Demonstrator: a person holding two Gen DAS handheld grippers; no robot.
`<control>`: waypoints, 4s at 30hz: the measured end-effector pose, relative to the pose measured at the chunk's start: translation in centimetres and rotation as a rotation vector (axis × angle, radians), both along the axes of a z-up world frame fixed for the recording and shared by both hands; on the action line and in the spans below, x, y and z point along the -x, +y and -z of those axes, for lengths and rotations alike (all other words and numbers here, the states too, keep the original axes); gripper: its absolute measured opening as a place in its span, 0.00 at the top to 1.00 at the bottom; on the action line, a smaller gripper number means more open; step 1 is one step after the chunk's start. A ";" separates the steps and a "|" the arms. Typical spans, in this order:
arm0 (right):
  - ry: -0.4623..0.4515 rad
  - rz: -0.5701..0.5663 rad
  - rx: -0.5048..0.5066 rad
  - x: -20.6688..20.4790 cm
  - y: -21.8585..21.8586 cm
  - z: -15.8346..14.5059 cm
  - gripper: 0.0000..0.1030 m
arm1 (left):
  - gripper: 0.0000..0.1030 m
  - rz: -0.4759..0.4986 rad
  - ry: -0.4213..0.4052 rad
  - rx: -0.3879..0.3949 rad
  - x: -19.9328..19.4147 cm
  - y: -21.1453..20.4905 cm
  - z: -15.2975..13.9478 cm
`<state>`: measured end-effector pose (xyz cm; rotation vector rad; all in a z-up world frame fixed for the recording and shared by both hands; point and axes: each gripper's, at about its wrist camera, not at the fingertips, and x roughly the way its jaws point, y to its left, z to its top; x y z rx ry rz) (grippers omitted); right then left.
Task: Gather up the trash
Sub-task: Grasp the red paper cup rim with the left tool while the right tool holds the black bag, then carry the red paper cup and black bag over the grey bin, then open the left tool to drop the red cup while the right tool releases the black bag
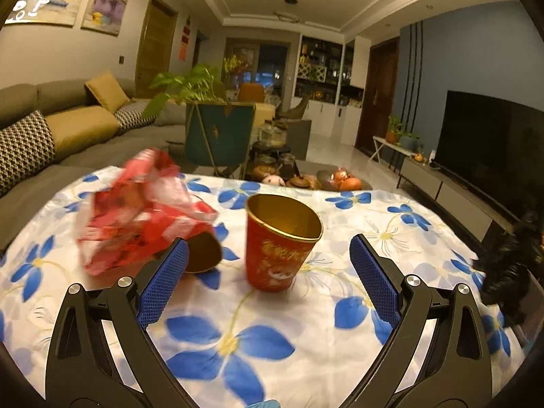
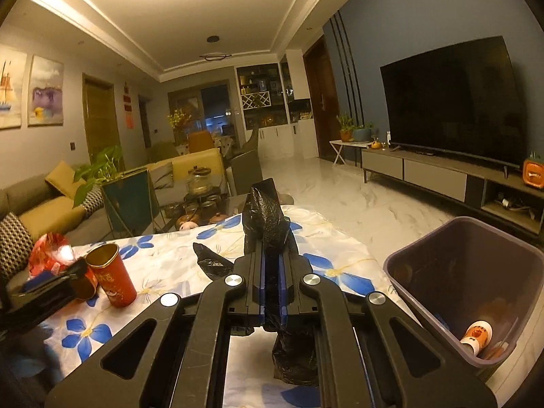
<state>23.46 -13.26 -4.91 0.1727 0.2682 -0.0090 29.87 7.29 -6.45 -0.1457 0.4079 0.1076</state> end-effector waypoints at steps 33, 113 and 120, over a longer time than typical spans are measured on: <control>-0.017 -0.056 -0.034 0.3 -1.6 0.0 0.93 | 0.48 0.011 0.104 0.008 -6.7 -1.6 1.8; -0.097 0.293 0.049 6.6 -18.9 1.3 0.92 | 0.45 0.817 0.004 0.062 0.7 -34.9 1.5; -0.095 0.296 0.043 6.5 -19.4 1.6 0.82 | 0.41 0.818 0.020 0.063 0.5 -34.9 1.8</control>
